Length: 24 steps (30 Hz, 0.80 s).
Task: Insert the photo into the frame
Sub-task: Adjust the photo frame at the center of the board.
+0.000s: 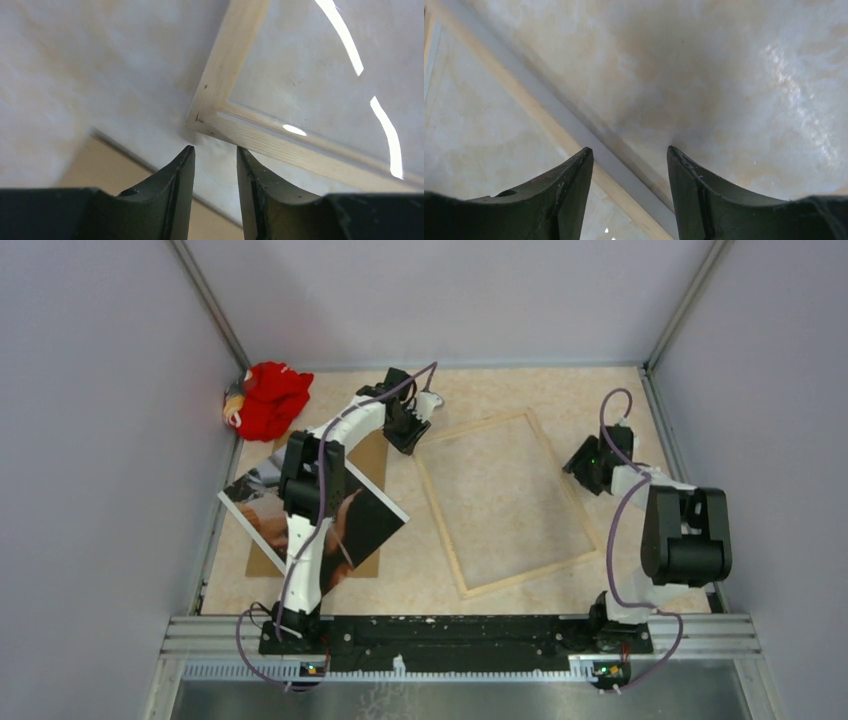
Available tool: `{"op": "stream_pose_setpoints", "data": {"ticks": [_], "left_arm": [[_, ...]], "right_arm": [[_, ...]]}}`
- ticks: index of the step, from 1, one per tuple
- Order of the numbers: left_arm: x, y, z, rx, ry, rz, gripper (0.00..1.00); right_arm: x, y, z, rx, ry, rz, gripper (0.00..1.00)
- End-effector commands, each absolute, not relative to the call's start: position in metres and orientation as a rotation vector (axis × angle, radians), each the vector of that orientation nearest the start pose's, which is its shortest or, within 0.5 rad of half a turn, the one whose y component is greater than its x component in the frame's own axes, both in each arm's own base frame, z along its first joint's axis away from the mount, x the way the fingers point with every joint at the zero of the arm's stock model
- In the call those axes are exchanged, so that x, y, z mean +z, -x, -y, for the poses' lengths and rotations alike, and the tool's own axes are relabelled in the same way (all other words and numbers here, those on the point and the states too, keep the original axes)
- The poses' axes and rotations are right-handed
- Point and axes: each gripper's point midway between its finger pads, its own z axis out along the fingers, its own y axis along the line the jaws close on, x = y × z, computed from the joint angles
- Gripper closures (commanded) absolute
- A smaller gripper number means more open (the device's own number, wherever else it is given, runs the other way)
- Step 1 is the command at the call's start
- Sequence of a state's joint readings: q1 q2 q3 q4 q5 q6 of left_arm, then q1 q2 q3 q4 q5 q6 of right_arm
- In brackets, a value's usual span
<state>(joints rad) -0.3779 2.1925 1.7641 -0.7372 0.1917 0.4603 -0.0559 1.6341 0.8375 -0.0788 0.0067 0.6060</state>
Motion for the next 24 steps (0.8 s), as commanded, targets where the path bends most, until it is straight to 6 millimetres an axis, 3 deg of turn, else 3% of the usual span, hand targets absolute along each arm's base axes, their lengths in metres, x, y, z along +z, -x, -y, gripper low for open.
{"op": "stream_pose_setpoints", "data": {"ticks": [1, 5, 8, 12, 14, 16, 17, 19, 21, 24], "left_arm": [[0.045, -0.508, 0.245, -0.316, -1.063, -2.321, 0.57], [0.053, -0.528, 0.274, -0.362, -1.056, -2.264, 0.57], [0.078, -0.520, 0.284, -0.438, -1.045, -2.251, 0.56], [0.112, -0.499, 0.247, -0.345, -1.026, -2.262, 0.53], [0.139, -0.486, 0.219, -0.348, -0.988, -2.254, 0.49], [0.162, -0.474, 0.184, -0.355, -0.936, -2.263, 0.42], [0.179, -0.466, 0.164, -0.351, -0.906, -2.258, 0.40], [0.192, -0.451, 0.122, -0.311, -0.849, -2.292, 0.39], [0.190, -0.430, 0.080, -0.247, -0.808, -2.352, 0.38], [0.182, -0.394, 0.030, -0.187, -0.757, -2.420, 0.38]], "right_arm": [[-0.004, -0.320, -0.028, 0.333, -0.868, -2.506, 0.44], [0.003, -0.307, -0.027, 0.329, -0.886, -2.487, 0.43], [0.019, -0.312, -0.017, 0.262, -0.880, -2.457, 0.41], [0.069, -0.336, -0.007, 0.196, -0.826, -2.346, 0.39], [0.106, -0.354, -0.021, 0.172, -0.725, -2.286, 0.35], [0.133, -0.369, -0.054, 0.237, -0.608, -2.273, 0.31], [0.143, -0.376, -0.078, 0.289, -0.537, -2.271, 0.29], [0.162, -0.390, -0.134, 0.441, -0.374, -2.258, 0.23], [0.171, -0.400, -0.198, 0.615, -0.192, -2.270, 0.21], [0.165, -0.399, -0.292, 0.824, 0.107, -2.351, 0.20]]}}
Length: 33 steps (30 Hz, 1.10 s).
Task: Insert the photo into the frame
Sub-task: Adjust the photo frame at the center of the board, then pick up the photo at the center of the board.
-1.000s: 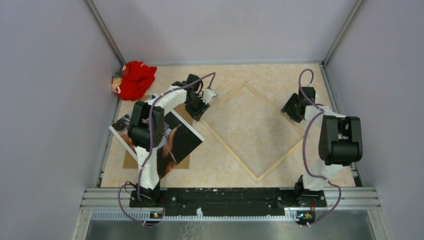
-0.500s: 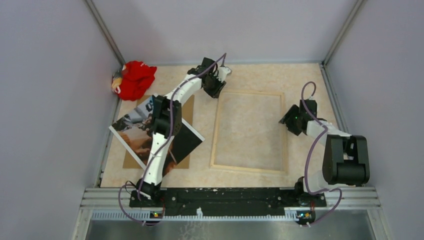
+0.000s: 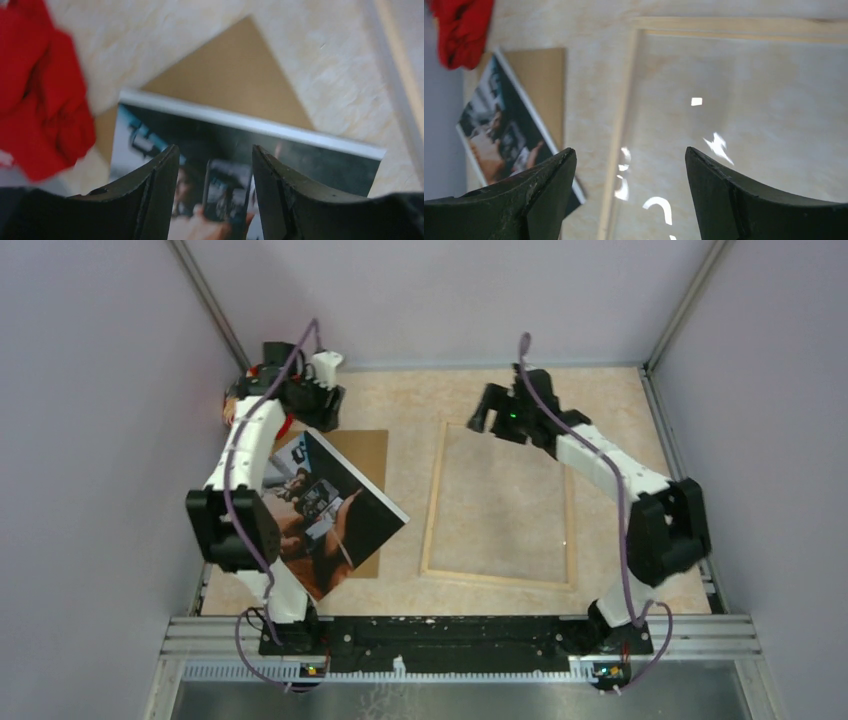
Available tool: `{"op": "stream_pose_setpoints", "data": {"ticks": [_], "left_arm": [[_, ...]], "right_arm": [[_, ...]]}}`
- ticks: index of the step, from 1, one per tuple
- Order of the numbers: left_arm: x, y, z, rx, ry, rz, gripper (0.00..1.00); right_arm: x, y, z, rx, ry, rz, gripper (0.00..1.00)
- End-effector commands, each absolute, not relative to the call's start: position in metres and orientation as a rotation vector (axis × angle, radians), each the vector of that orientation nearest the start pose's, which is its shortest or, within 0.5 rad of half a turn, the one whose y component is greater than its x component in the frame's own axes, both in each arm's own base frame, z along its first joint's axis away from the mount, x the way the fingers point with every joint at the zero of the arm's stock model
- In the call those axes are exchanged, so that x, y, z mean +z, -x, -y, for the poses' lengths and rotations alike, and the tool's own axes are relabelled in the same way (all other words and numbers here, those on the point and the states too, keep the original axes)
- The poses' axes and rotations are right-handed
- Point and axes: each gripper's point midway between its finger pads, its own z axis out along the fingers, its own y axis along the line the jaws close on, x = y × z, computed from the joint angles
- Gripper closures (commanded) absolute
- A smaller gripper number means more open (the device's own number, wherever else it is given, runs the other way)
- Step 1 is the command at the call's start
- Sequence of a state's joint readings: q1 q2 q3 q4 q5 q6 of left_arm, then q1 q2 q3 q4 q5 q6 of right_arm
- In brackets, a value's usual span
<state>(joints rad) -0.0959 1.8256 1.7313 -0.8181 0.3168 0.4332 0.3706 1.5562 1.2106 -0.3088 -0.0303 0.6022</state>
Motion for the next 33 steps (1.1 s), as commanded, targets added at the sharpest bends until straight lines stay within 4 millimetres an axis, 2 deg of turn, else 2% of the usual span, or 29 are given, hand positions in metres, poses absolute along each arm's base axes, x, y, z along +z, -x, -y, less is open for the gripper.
{"op": "stream_pose_setpoints", "data": {"ticks": [1, 4, 5, 6, 10, 12, 17, 25, 33], "left_arm": [[0.176, -0.382, 0.010, -0.145, -0.745, -2.442, 0.38], [0.160, -0.355, -0.030, -0.041, -0.711, -2.486, 0.39], [0.149, -0.346, -0.042, -0.021, -0.692, -2.518, 0.40], [0.142, -0.339, -0.050, -0.006, -0.680, -2.542, 0.41], [0.114, -0.319, -0.078, 0.047, -0.629, -2.618, 0.45], [0.100, -0.311, -0.085, 0.067, -0.631, -2.647, 0.46], [0.073, -0.300, -0.091, 0.102, -0.647, -2.674, 0.49], [0.042, -0.296, -0.090, 0.085, -0.645, -2.715, 0.52], [0.031, -0.295, -0.089, 0.063, -0.650, -2.725, 0.54]], "right_arm": [[0.157, -0.398, -0.317, 0.869, 0.183, -2.382, 0.20], [0.137, -0.403, -0.369, 0.992, 0.319, -2.428, 0.20], [0.121, -0.404, -0.380, 1.025, 0.338, -2.465, 0.20], [0.116, -0.405, -0.390, 1.062, 0.355, -2.479, 0.20], [0.092, -0.409, -0.409, 1.139, 0.373, -2.541, 0.21], [0.078, -0.402, -0.413, 1.155, 0.384, -2.579, 0.21], [0.060, -0.382, -0.420, 1.209, 0.403, -2.623, 0.21], [0.035, -0.334, -0.437, 1.228, 0.501, -2.693, 0.22], [0.026, -0.314, -0.444, 1.298, 0.509, -2.720, 0.25]]}}
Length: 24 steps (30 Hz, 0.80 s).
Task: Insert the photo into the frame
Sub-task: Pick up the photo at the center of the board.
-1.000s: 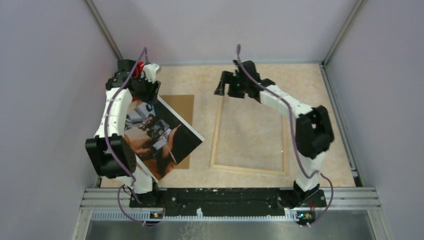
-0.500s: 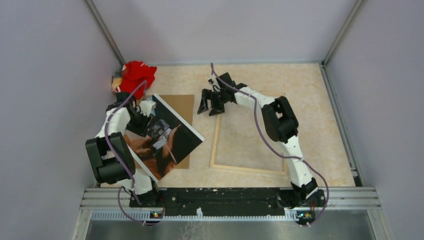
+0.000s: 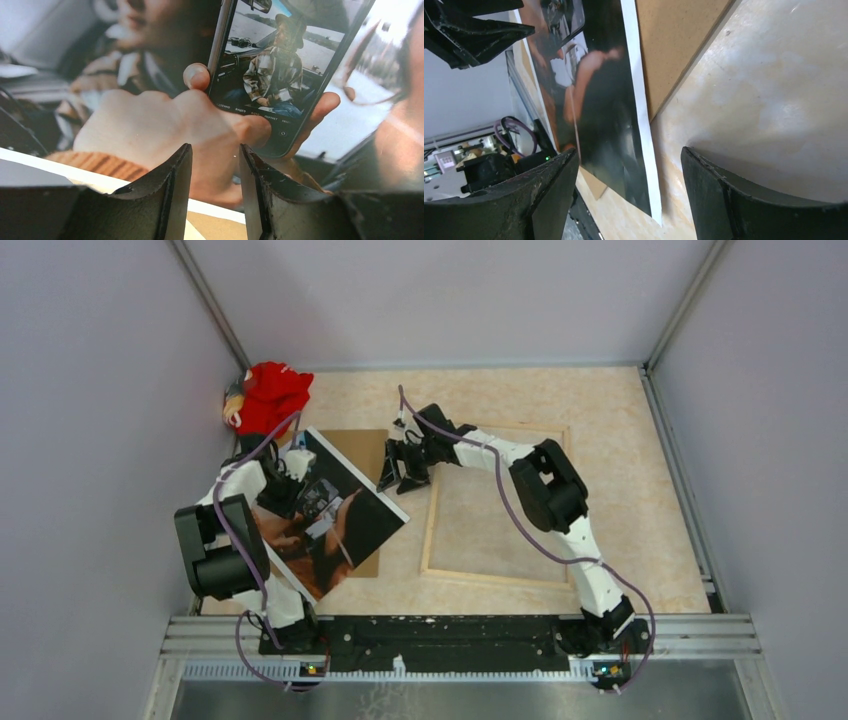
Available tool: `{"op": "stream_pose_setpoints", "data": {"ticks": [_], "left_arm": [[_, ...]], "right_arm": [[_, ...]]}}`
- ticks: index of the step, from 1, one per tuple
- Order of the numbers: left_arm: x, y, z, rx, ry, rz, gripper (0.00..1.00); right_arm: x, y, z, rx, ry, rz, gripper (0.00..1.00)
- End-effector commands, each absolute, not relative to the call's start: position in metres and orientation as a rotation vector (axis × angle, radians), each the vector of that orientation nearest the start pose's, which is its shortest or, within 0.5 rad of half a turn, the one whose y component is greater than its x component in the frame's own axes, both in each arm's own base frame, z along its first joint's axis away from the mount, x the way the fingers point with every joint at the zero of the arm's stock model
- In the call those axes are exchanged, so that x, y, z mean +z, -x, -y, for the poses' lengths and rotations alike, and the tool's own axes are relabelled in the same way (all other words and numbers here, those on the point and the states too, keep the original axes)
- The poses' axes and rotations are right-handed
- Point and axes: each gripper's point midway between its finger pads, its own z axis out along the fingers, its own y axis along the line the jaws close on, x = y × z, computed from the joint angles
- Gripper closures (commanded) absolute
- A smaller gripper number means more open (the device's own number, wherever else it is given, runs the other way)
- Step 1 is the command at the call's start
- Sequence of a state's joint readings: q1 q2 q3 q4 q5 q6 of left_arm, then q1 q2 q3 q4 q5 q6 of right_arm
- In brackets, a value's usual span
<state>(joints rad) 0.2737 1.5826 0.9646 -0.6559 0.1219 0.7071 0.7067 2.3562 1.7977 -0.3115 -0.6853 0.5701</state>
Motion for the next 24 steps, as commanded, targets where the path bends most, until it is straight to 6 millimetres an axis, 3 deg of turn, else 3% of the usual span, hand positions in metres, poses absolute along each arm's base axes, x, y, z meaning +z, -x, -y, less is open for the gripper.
{"op": "stream_pose_setpoints", "data": {"ticks": [1, 12, 20, 24], "left_arm": [[0.030, -0.295, -0.088, 0.061, -0.652, -2.725, 0.54], [0.020, -0.293, -0.085, 0.028, -0.650, -2.732, 0.55], [0.017, -0.293, -0.083, 0.014, -0.650, -2.732, 0.55], [0.018, -0.293, -0.082, 0.013, -0.654, -2.728, 0.55]], "right_arm": [[0.026, -0.311, -0.445, 1.302, 0.521, -2.723, 0.25], [0.007, -0.284, -0.449, 1.338, 0.577, -2.777, 0.29], [0.012, -0.272, -0.458, 1.395, 0.608, -2.752, 0.36], [0.019, -0.273, -0.461, 1.422, 0.608, -2.715, 0.45]]}}
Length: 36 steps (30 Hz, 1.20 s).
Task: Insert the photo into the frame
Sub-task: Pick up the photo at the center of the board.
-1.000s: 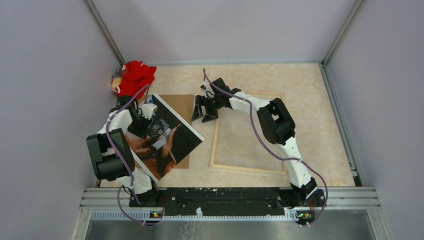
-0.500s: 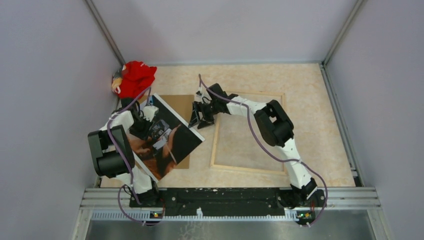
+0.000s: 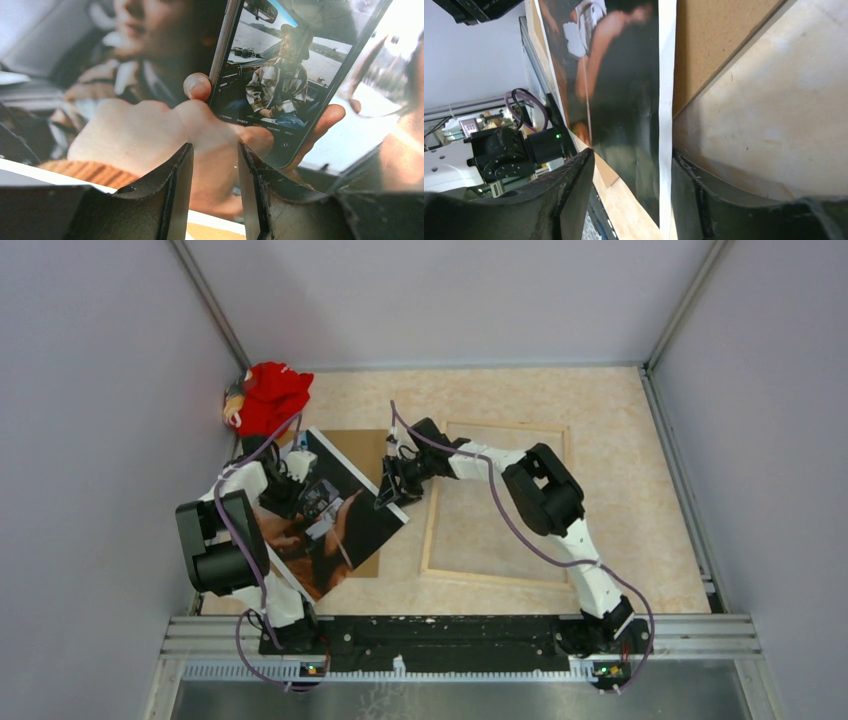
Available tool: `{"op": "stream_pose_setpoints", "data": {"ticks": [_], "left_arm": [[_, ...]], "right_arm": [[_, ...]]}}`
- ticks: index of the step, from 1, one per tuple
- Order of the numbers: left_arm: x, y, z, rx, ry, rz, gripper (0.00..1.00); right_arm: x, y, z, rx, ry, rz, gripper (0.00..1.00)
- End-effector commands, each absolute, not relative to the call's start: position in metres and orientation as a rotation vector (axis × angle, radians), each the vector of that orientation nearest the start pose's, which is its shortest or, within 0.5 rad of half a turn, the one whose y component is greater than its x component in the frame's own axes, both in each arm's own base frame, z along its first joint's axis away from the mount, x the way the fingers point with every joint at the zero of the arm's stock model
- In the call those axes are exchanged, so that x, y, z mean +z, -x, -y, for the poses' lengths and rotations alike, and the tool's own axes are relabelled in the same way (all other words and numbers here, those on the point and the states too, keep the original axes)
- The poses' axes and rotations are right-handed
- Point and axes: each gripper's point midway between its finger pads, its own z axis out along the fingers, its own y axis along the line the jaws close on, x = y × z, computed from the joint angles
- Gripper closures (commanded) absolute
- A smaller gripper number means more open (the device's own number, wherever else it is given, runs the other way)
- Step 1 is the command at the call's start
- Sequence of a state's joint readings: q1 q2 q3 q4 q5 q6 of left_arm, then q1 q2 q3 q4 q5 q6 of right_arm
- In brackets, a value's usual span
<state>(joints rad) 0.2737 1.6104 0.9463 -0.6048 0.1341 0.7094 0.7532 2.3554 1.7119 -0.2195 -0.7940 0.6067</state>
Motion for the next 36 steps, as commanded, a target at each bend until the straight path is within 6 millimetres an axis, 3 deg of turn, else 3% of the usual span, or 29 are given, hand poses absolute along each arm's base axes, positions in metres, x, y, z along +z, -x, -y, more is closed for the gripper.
{"op": "stream_pose_setpoints", "data": {"ticks": [1, 8, 16, 24, 27, 29, 32, 36], "left_arm": [[0.018, -0.293, -0.082, 0.014, -0.655, -2.727, 0.55], [0.022, -0.294, -0.080, 0.002, -0.658, -2.718, 0.55], [0.036, -0.299, -0.075, -0.038, -0.640, -2.701, 0.51], [0.092, -0.323, -0.053, -0.211, -0.570, -2.604, 0.40], [0.115, -0.333, -0.047, -0.241, -0.552, -2.557, 0.37], [0.128, -0.340, -0.045, -0.255, -0.547, -2.522, 0.34], [0.137, -0.344, -0.036, -0.312, -0.558, -2.494, 0.32], [0.135, -0.342, -0.029, -0.350, -0.568, -2.484, 0.31]], "right_arm": [[0.022, -0.273, -0.461, 1.434, 0.602, -2.704, 0.47], [0.050, -0.283, -0.472, 1.467, 0.599, -2.607, 0.65], [0.065, -0.295, -0.471, 1.389, 0.584, -2.575, 1.00], [0.131, -0.306, -0.443, 1.244, 0.610, -2.475, 1.00], [0.160, -0.314, -0.417, 1.183, 0.570, -2.436, 1.00], [0.195, -0.325, -0.389, 1.113, 0.538, -2.387, 1.00], [0.250, -0.340, -0.326, 0.851, 0.511, -2.317, 1.00], [0.321, -0.330, -0.248, 0.474, 0.463, -2.228, 1.00]]}}
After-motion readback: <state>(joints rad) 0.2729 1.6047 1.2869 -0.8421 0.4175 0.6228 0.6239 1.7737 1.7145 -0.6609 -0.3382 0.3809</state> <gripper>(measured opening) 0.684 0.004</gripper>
